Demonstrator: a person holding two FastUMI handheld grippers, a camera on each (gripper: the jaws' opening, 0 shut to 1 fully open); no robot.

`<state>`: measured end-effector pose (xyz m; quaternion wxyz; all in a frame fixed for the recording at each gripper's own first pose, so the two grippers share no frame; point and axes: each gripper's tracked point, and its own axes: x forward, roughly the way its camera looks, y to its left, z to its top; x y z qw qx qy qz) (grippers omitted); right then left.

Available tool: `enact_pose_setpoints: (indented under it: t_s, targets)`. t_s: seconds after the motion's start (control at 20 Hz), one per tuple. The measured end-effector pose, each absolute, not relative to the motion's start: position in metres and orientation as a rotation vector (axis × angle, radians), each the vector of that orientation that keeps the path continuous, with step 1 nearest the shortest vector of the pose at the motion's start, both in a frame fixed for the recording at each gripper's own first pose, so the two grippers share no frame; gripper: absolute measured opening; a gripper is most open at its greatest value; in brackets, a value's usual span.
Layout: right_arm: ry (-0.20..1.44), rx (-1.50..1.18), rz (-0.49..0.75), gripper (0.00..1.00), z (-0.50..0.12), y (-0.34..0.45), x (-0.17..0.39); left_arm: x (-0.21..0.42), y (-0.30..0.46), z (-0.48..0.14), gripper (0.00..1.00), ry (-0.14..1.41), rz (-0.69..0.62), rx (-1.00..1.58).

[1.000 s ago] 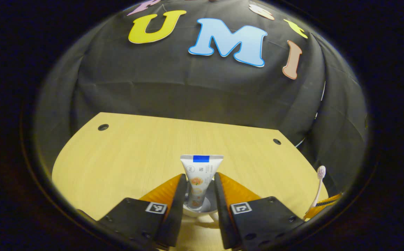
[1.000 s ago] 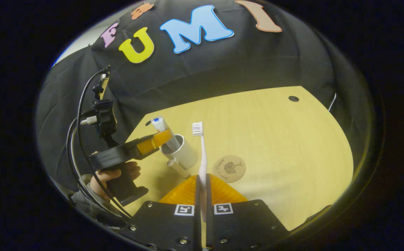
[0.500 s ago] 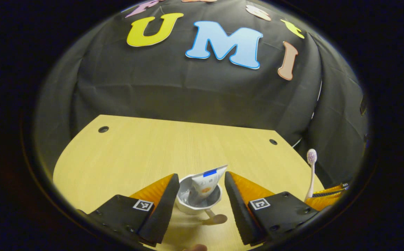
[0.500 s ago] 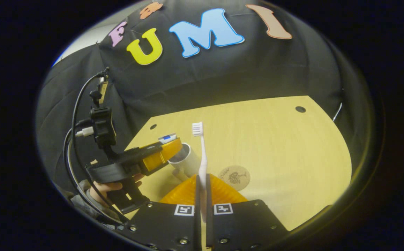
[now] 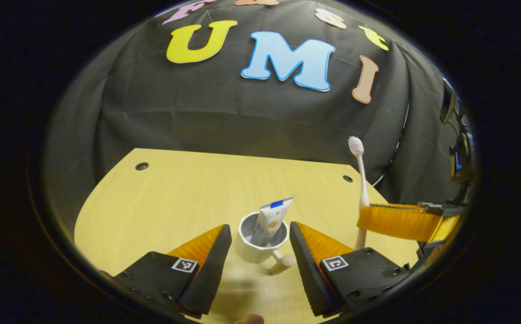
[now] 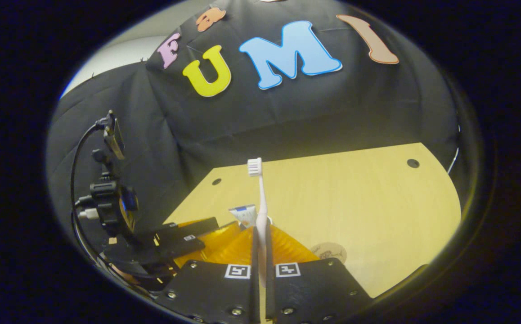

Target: Put the toothbrush and toothpaste on the desktop into the cup, then pick up the cup and place it on the coaster on the desktop.

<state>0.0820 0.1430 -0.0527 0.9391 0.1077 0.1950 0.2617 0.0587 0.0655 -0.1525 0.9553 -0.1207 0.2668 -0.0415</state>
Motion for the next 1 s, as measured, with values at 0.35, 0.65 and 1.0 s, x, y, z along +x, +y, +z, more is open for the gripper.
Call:
enact_pose_setpoints:
  t_s: [0.35, 0.65, 1.0]
  targets:
    - [0.261, 0.196, 0.649, 0.06, -0.032, 0.194, 0.107, 0.026, 0.085, -0.165, 0.84, 0.572, -0.07, -0.295]
    - [0.217, 0.149, 0.732, 0.06, -0.035, 0.24, 0.122, 0.016, 0.097, -0.179, 0.84, 0.609, -0.055, -0.36]
    - [0.14, 0.006, 0.75, 0.06, -0.054, 0.259, 0.15, 0.016, 0.11, -0.19, 0.85, 0.638, -0.033, -0.388]
